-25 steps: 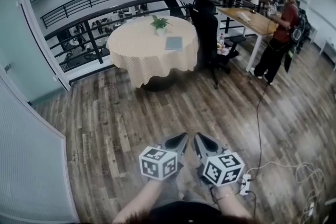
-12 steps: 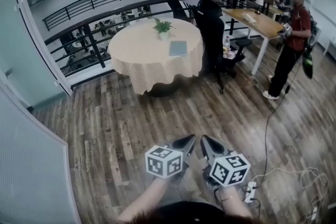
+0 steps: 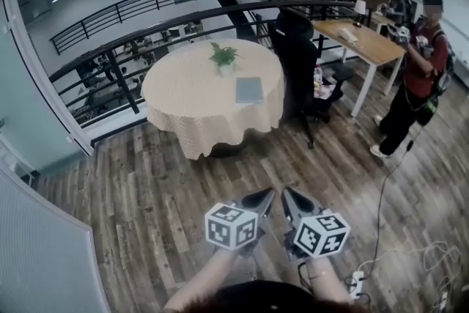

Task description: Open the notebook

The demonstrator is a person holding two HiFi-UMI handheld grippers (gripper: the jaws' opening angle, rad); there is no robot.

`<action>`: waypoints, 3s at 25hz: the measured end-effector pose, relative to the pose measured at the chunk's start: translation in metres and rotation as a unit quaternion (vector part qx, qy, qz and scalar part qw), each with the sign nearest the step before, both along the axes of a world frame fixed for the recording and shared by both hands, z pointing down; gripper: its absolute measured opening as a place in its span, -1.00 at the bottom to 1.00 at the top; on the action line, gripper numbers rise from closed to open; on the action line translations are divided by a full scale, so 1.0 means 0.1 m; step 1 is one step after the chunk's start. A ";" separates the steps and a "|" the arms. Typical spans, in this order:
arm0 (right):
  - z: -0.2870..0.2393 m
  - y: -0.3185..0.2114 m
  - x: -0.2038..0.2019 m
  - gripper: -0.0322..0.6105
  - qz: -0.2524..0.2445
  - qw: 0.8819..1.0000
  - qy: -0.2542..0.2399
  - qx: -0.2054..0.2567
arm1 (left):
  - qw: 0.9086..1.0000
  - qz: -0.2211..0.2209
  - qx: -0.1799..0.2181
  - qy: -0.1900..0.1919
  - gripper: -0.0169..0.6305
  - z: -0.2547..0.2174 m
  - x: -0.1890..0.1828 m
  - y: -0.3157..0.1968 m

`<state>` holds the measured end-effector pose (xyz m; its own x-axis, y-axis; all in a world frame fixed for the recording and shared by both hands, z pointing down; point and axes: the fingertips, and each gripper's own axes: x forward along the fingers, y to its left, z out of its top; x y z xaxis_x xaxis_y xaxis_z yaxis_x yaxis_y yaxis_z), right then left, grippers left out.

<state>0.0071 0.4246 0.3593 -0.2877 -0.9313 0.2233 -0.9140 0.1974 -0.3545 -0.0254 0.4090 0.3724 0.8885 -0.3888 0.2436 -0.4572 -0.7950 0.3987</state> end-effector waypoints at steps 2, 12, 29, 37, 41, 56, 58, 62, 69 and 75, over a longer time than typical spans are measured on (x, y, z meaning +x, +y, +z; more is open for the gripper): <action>0.01 -0.26 -0.01 -0.87 0.003 1.000 0.000 0.003 | 1.000 0.008 0.009 -0.005 -0.92 0.00 0.01 -0.24; 0.14 -1.02 -0.02 -0.87 0.022 1.000 0.005 -0.013 | 1.000 0.021 0.008 -0.019 -0.92 0.14 -0.02 -1.06; 0.29 -2.38 0.60 -0.87 0.018 1.000 -0.005 -0.020 | 0.999 0.014 0.014 -0.036 -0.92 0.28 0.55 -2.38; 0.25 -3.20 0.99 -0.87 -0.002 0.999 0.001 -0.032 | 0.999 -0.003 0.016 -0.049 -0.92 0.25 0.93 -3.19; 0.24 -3.64 1.18 -0.87 -0.015 0.999 0.001 -0.034 | 0.998 -0.008 0.019 -0.057 -0.92 0.25 1.15 -3.58; 0.36 -4.62 1.59 -0.87 -0.067 0.996 0.005 -0.049 | 0.997 -0.039 0.009 -0.072 -0.92 0.38 1.70 -4.57; 0.38 -4.66 1.64 -0.87 -0.066 0.996 0.003 -0.052 | 0.996 -0.042 0.004 -0.075 -0.92 0.42 1.71 -4.61; 0.45 -4.72 1.70 -0.87 -0.063 0.996 0.000 -0.059 | 0.995 -0.049 -0.003 -0.082 -0.92 0.49 1.69 -4.68; 0.54 -4.80 1.72 -0.87 -0.057 0.996 -0.006 -0.070 | 0.994 -0.045 -0.003 -0.097 -0.92 0.56 1.68 -4.78; 0.58 -4.93 1.70 -0.87 -0.046 0.996 -0.009 -0.079 | 0.993 -0.030 -0.009 -0.114 -0.92 0.62 1.66 -4.87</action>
